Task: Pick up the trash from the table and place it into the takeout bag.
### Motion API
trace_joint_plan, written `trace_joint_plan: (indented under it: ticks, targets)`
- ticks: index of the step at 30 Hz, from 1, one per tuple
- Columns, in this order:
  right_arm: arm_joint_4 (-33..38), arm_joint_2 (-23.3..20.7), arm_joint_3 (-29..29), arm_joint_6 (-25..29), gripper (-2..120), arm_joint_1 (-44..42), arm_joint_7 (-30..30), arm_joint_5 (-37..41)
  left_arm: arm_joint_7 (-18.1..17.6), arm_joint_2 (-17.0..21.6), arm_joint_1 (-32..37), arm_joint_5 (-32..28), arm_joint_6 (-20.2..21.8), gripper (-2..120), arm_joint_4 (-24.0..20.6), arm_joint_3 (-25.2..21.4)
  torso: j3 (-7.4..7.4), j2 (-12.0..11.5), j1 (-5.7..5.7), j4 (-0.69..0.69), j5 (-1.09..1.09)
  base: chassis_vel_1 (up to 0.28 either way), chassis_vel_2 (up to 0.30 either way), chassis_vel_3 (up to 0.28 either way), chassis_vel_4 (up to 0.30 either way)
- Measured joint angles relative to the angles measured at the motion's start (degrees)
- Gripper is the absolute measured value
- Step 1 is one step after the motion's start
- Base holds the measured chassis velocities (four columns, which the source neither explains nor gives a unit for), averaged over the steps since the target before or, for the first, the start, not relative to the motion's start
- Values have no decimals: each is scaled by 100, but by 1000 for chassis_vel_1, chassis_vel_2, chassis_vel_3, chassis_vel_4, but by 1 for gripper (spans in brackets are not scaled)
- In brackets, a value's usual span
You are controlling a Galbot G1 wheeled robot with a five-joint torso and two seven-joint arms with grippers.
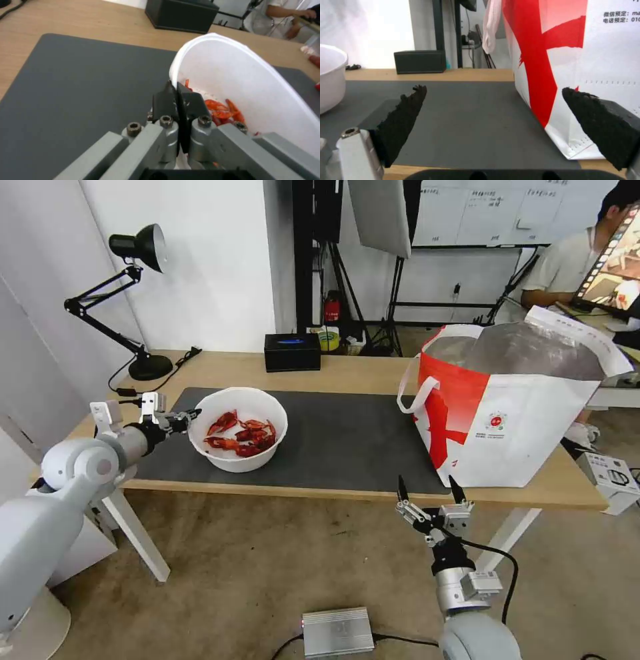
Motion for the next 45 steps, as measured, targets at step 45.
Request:
trace_joint_plan:
  ticks: [45]
  targets:
    - [0,0,0,0,100,0,0,0,-1249,-144,416,-2053,-89,0,-957,-612,0,1,0,0,0,0,0,0,0]
